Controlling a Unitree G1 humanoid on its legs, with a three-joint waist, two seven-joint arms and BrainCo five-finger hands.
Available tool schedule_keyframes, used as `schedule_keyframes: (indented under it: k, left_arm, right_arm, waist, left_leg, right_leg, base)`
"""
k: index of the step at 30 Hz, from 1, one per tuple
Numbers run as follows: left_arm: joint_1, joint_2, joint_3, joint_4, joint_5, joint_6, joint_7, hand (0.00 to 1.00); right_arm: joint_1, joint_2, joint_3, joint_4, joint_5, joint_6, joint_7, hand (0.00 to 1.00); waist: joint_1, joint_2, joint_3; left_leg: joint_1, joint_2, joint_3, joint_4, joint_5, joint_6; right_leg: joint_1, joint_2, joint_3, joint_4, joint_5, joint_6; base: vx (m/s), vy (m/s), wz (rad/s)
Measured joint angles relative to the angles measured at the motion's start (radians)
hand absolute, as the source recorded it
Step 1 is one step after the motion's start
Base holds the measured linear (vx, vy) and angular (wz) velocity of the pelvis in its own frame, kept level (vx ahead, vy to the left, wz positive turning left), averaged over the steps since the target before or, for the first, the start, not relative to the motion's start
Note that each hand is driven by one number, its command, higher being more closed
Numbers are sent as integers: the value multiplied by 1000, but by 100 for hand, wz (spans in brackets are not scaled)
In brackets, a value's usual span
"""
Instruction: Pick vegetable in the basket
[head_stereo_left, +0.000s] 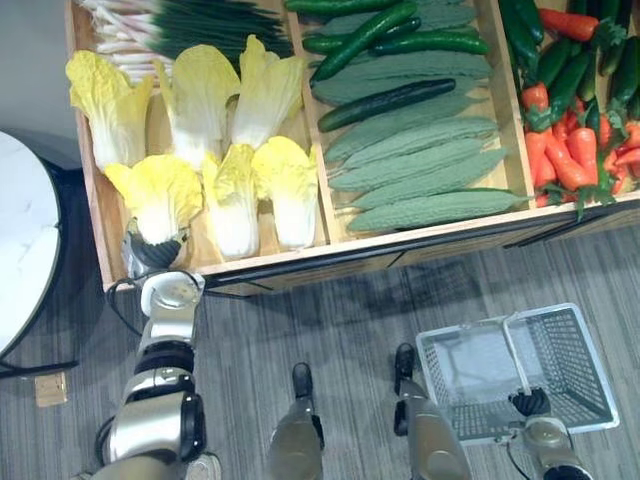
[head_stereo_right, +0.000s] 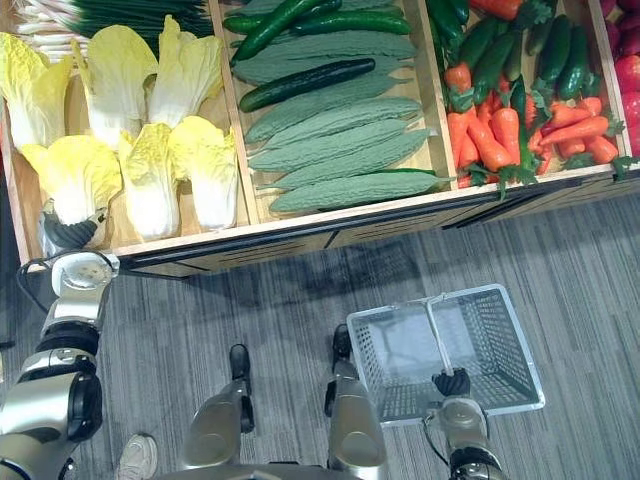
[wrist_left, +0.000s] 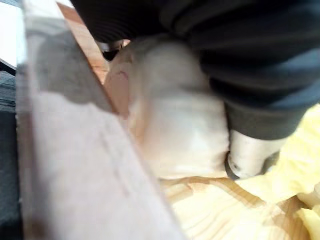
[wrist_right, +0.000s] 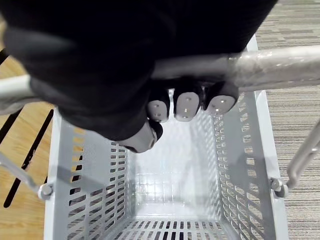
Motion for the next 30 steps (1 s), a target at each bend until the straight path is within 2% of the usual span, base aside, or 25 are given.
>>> schedule_keyframes:
  k: [7,10,13,15,21,25,27,30]
  left_arm:
    - [-2,10,24,34,-39,-3,0,100]
    - [7,-27,43,-4,-101,-5,5,100]
    - [60,-90,43,-145,-134,-7,22,100]
    - [118,-180,44,-287,-133,-12,52,100]
    - [216,-331,45,-502,-131,-7,127,100]
    - [258,-378,57,-646,-117,-4,169,100]
    - [279,-380,60,-709,-109,-4,190,100]
    - [285,-384,58,-841,-30,-5,226,100]
  right_arm:
    - [0,2,20,17,0,-4,1,100]
    - [7,3,19,19,-1,2,1,100]
    - [8,9,15,16,-1,7,1,100]
    - [9,25,-16,13,-3,8,0,100]
    - [49,54,-50,3,-21,9,0,100]
    - [81,61,-58,6,-25,10,-1,100]
    - [101,68,-59,8,-31,12,-1,100]
    - [141,87,-59,12,-35,11,-1,100]
  waist:
    - [-9,-7,4]
    - [-11,-8,4]
    - [-15,-11,6]
    - [-24,-11,6]
    - [-27,-13,2]
    - [-24,-16,-8]
    - [-24,-17,-41]
    - [-23,-20,-103]
  left_leg:
    - [21,1,18,0,-2,-1]
    - [37,0,14,-1,-3,0]
    - [38,-4,6,-1,-3,1]
    - [45,-8,-10,-2,-2,1]
    - [66,-6,-18,-1,-3,2]
    - [64,-5,-34,-1,-3,2]
    - [64,-4,-34,-2,-3,2]
    - [67,-4,-35,-2,-4,2]
  right_leg:
    - [11,2,14,-2,3,2]
    - [32,0,9,-4,3,3]
    - [37,-4,3,-5,3,3]
    - [53,-8,-7,-9,3,3]
    - [84,-7,-22,-16,3,3]
    - [90,-6,-26,-17,2,4]
    - [90,-5,-26,-18,2,4]
    - [99,-5,-28,-20,2,4]
  base:
    - [-15,3,-8]
    - [12,12,5]
    - [5,11,7]
    - [20,15,12]
    - [-1,2,6]
    - [-20,-6,7]
    - [0,0,0]
    - [5,4,3]
